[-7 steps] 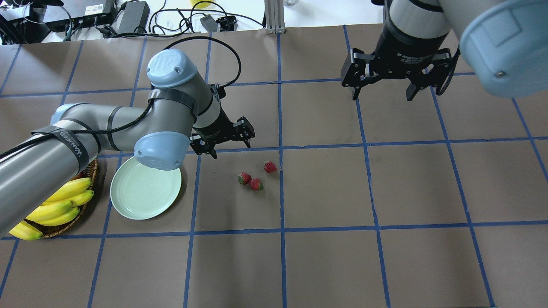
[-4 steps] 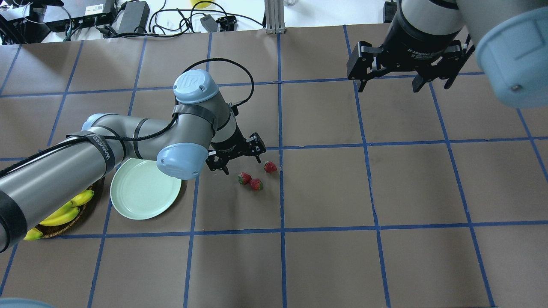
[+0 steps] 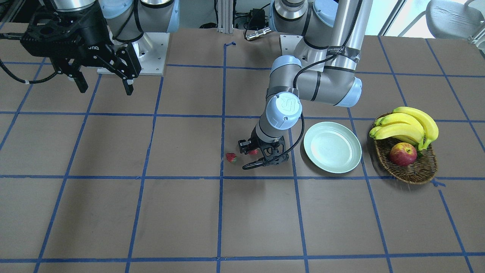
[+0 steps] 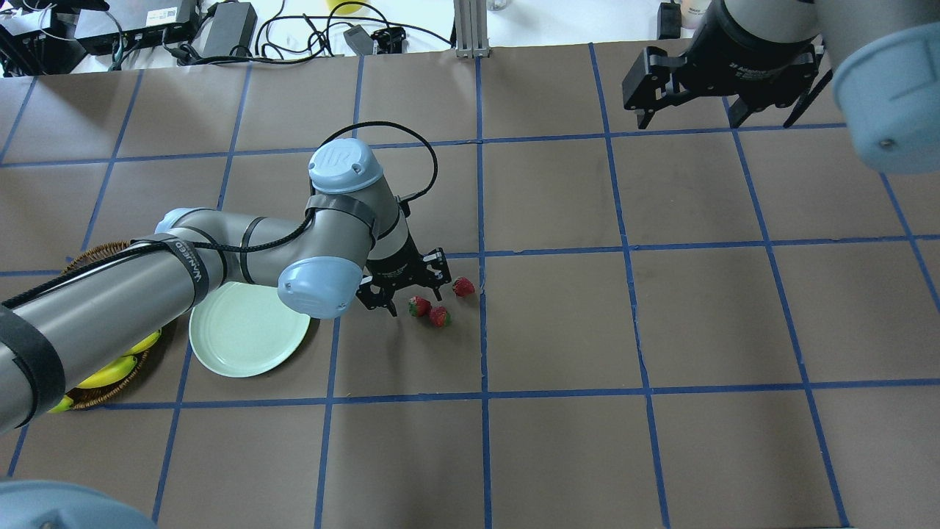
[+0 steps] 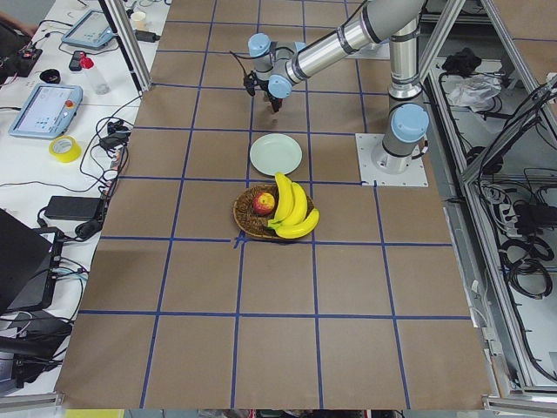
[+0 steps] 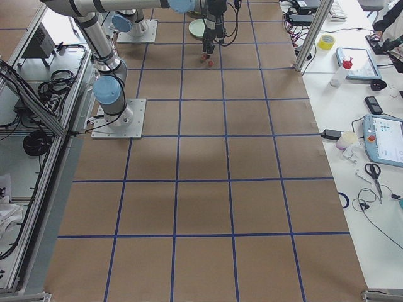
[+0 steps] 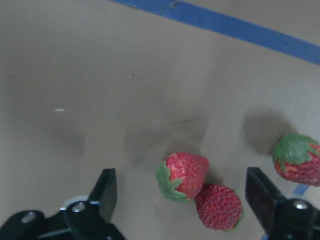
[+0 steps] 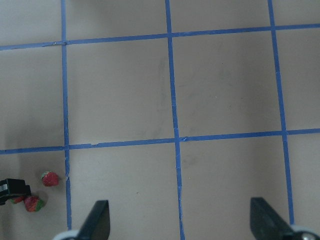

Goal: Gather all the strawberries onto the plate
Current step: 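Grasp a strawberry with the left gripper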

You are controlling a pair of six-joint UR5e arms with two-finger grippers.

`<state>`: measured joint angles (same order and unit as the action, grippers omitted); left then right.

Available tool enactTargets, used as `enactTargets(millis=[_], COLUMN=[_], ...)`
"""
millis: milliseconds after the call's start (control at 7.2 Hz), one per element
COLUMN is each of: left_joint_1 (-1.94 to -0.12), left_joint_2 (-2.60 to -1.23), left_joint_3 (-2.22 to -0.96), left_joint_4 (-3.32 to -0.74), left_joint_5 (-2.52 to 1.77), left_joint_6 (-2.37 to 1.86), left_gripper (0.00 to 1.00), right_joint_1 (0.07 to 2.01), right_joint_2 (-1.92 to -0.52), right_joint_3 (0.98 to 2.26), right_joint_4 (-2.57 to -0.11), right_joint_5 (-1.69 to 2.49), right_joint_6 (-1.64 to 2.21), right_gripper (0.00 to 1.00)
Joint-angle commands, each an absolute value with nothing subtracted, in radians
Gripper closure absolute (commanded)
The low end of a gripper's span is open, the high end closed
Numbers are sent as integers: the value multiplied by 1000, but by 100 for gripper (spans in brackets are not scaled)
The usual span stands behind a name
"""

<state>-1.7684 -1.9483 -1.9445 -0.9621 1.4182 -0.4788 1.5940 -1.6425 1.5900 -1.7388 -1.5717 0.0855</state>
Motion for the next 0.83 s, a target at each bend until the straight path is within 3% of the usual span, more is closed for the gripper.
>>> enactTargets(millis=[0,278,694], left_joint_1=[-1767,-1761,-1694], left_joint_2=[-1951,-1936,-1896], left_joint_3=[-1942,-1918,-1745], left_joint_4=[-962,-962,-1077], left_joint_5=[1420,1427,1554], left_joint_6=[-480,-465,-419], left_gripper=[100,100,100], right_joint_1=[1591,1595,1595], right_joint_2=[-1644,-1640,-1651], right_joint_3=[1597,1603,1606], right_joint_4=[-1735,-1746,-1718], right_joint_5=[-1566,-1568,-1580], right_joint_6=[75,75,66], right_gripper=[0,0,0])
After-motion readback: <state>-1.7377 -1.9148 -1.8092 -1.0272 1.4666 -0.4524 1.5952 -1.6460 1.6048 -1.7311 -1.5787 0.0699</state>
